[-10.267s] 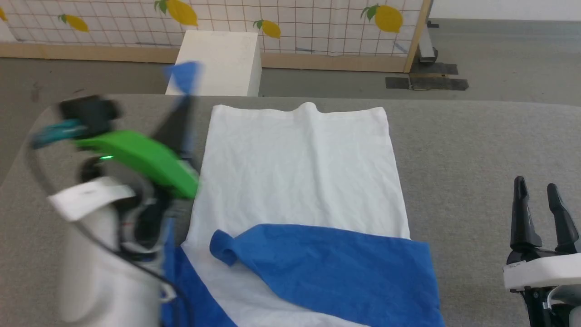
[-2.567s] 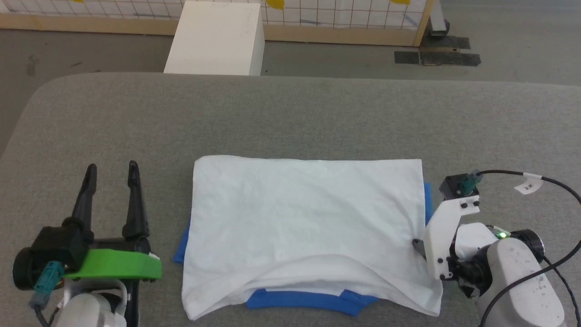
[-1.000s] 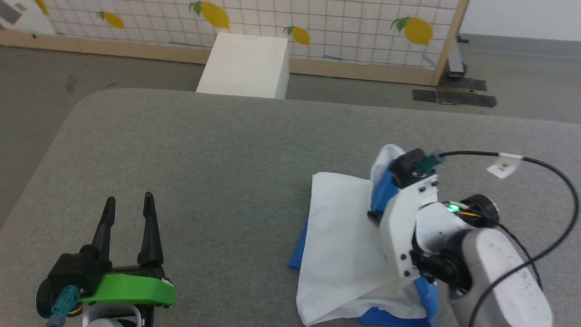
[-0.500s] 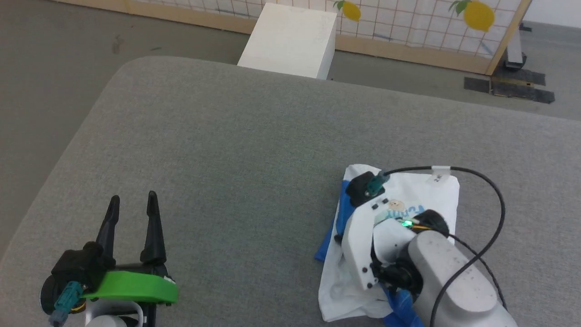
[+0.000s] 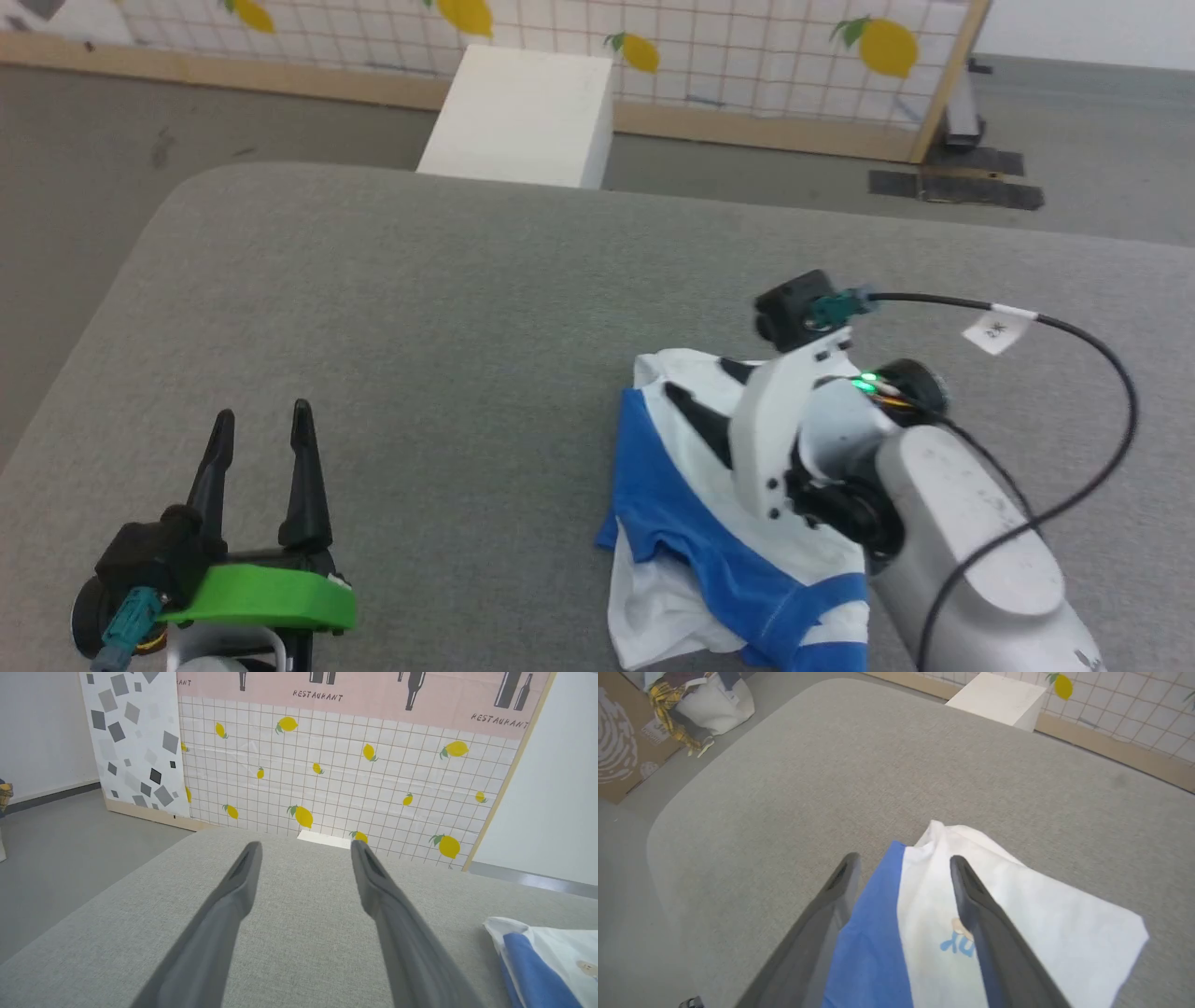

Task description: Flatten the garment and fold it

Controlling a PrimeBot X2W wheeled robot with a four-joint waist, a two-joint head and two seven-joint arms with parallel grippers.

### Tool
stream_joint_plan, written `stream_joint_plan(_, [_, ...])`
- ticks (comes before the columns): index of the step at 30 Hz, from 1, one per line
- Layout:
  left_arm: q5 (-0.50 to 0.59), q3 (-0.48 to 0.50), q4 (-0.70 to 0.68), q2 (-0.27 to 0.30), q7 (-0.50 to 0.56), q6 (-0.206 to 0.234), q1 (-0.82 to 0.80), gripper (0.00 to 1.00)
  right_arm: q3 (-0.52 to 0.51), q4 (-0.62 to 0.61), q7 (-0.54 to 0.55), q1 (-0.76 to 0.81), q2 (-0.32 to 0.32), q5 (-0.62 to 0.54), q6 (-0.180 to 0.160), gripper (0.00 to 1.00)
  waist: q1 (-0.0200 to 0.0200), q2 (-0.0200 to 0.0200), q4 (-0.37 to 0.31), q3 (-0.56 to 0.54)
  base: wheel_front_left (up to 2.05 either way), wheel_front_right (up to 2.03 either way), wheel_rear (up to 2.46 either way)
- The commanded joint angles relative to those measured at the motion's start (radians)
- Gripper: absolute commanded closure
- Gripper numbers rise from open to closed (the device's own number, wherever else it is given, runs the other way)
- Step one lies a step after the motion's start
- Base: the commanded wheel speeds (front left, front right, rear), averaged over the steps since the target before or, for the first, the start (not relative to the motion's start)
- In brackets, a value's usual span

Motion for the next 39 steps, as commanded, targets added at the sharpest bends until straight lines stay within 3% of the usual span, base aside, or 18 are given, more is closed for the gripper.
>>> stream_joint_plan(1, [0.007,0.004,-0.006,-0.006,-0.005,-0.002,0.017,0.0,-0.045,-0.016,0.024,0.041,-0.003,-0.056,-0.002,0.0,0.0,0.0,-0.066,-0.043,0.0,0.0,0.0])
stream_joint_plan(5, [0.009,-0.002,-0.012,-0.009,-0.005,-0.002,0.026,0.0,-0.188,-0.066,0.124,0.143,-0.005,-0.206,-0.002,0.0,0.0,0.0,-0.089,-0.051,0.0,0.0,0.0])
stream_joint_plan(9, [0.007,-0.011,-0.014,-0.011,-0.005,-0.004,0.019,0.0,-0.259,-0.098,0.183,0.231,-0.003,-0.277,-0.002,0.0,0.0,0.0,-0.086,-0.036,0.0,0.0,0.0])
stream_joint_plan(17, [-0.002,-0.016,-0.011,-0.009,-0.005,-0.009,0.001,0.0,-0.248,-0.031,0.176,0.262,-0.002,-0.216,-0.002,0.0,0.0,0.0,-0.047,0.016,0.0,0.0,0.0])
stream_joint_plan(24, [-0.006,-0.012,-0.003,-0.011,-0.005,-0.011,-0.006,0.0,-0.229,0.076,0.174,0.231,-0.002,-0.231,-0.002,0.0,0.0,0.0,-0.033,0.031,0.0,0.0,0.0])
stream_joint_plan(25, [-0.006,-0.012,-0.002,-0.011,-0.005,-0.011,-0.006,0.0,-0.226,0.085,0.172,0.227,-0.002,-0.231,-0.002,0.61,0.0,0.0,-0.034,0.03,0.0,0.0,0.0])
stream_joint_plan(26, [-0.006,-0.009,-0.001,-0.011,-0.005,-0.011,-0.006,0.0,-0.221,0.091,0.169,0.222,-0.002,-0.228,-0.002,1.0,0.0,0.0,-0.039,0.028,0.0,0.0,0.0])
stream_joint_plan(32, [-0.012,0.013,-0.009,-0.012,-0.005,-0.005,0.01,0.0,-0.187,0.067,0.165,0.195,-0.002,-0.248,-0.002,1.0,0.0,0.0,-0.123,0.016,0.0,0.0,0.0])
stream_joint_plan(36, [-0.019,0.033,-0.024,-0.014,-0.005,0.002,0.024,0.0,-0.137,0.02,0.196,0.157,-0.014,-0.265,-0.002,1.0,0.0,0.0,-0.247,0.023,0.0,0.0,0.0])
stream_joint_plan(39, [-0.021,0.04,-0.033,-0.015,-0.005,0.004,0.026,0.0,-0.081,-0.018,0.226,0.13,-0.075,-0.255,-0.002,1.0,0.0,0.0,-0.336,0.035,0.0,0.0,0.0])
